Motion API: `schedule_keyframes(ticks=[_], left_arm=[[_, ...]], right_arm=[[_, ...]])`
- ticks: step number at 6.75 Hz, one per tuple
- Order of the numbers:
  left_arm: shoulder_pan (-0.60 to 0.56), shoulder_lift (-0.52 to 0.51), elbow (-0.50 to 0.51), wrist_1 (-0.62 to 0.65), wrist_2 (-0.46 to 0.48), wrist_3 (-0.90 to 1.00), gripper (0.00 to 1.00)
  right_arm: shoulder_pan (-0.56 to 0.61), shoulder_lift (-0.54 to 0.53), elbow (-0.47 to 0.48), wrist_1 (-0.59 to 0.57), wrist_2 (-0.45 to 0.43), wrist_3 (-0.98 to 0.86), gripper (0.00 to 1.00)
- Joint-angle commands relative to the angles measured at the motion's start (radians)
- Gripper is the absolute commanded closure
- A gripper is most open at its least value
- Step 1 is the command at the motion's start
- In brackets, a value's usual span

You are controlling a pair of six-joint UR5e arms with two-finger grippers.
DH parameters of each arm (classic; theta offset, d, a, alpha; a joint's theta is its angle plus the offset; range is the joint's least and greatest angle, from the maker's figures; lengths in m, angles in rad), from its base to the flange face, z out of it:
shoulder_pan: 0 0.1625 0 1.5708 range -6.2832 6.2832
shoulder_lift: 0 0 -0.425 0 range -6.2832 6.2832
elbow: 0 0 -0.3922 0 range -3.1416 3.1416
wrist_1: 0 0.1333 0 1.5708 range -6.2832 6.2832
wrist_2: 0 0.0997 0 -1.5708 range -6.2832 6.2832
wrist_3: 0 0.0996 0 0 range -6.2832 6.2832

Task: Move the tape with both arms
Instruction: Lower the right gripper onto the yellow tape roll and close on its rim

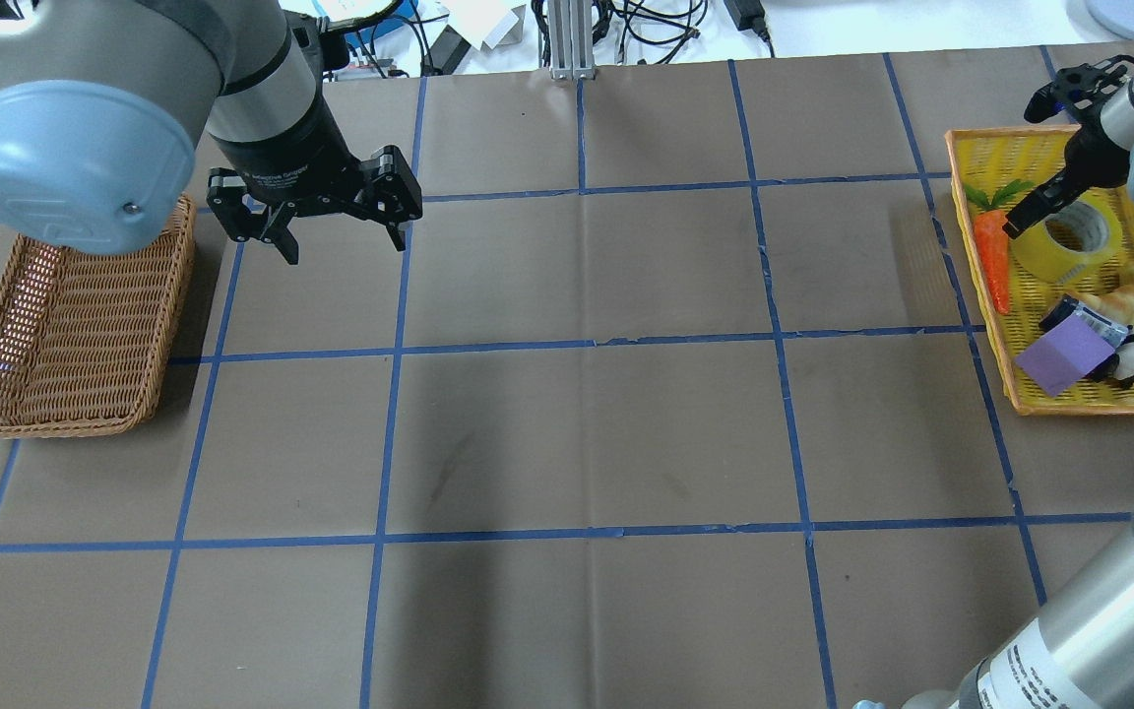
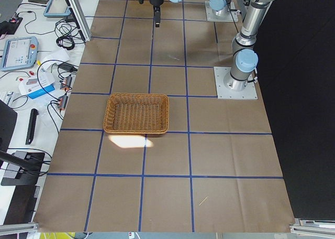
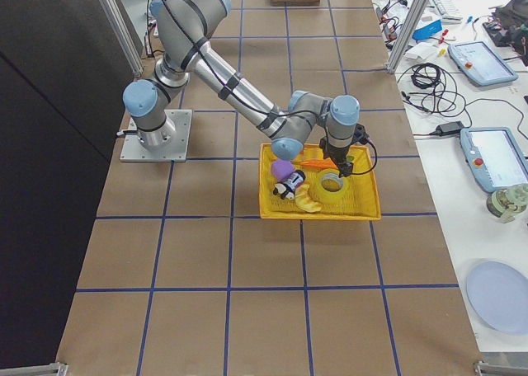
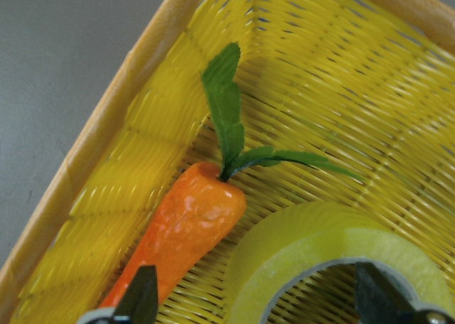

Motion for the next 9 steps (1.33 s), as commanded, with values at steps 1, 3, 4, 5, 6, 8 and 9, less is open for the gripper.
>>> schedule_keyframes(ticks=[1,3,4,5,6,8,9], left_arm=[[0.0,0.0,0.0,0.0,0.001,0.0,0.0],[0.0,0.0,0.0,0.0,0.001,0.0,0.0],[0.0,0.0,0.0,0.0,0.001,0.0,0.0],[0.0,0.0,0.0,0.0,0.001,0.0,0.0],[0.0,0.0,0.0,0.0,0.001,0.0,0.0],[0.0,0.0,0.0,0.0,0.001,0.0,0.0],[0.0,0.0,0.0,0.0,0.001,0.0,0.0]], right_arm=[[-0.002,0.002,0.007,0.004,-0.002,0.013,0.12],[-0.004,0.001,0.007,0.006,-0.002,0.018,0.12],[-0.004,0.001,0.007,0.006,-0.002,0.019,0.12],[-0.004,-0.001,0.007,0.006,-0.002,0.018,0.12],[-0.004,-0.001,0.007,0.006,-0.002,0.019,0.12],[-0.004,0.005,0.008,0.006,-0.017,0.036,0.38],[-0.004,0.007,0.008,0.039,-0.019,0.042,0.68]])
